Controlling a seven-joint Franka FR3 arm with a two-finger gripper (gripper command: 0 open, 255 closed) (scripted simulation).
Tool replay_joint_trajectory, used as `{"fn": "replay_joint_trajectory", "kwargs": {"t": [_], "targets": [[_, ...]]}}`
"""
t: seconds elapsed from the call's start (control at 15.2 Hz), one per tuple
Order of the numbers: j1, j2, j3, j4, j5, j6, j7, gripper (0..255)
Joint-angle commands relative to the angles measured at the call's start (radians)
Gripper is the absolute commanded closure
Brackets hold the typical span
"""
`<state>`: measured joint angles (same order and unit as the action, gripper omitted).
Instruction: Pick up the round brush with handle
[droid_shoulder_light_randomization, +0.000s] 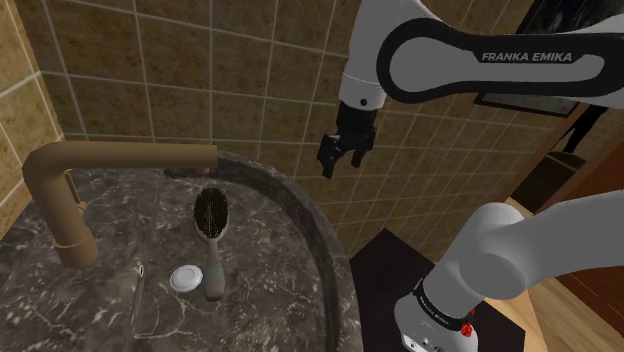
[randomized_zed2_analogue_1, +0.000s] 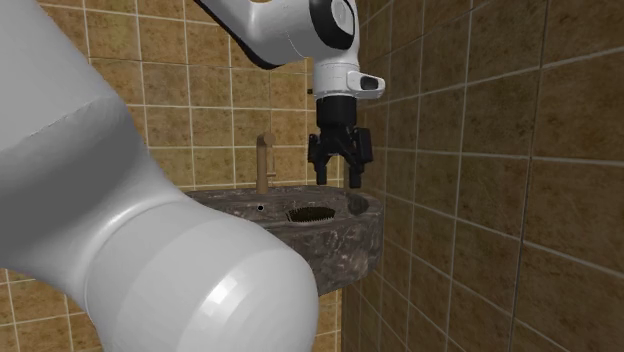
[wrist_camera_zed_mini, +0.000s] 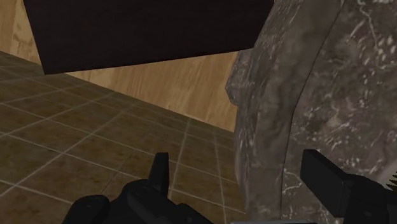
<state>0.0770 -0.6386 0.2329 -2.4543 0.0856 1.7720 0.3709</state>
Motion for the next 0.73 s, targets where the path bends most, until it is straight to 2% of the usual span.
{"fn": "replay_joint_trajectory", "kwargs": {"t": [0.0,0.33,0.66], "targets": [[0.008,0.050,0.039,0.015,0.023,0.046,0.051,0],[0.021,0.181,0.132,0.071,0.053,0.149,0.174,0],[0.022,0.336,0.223,0.159,0.041,0.241,0.306,0]]}}
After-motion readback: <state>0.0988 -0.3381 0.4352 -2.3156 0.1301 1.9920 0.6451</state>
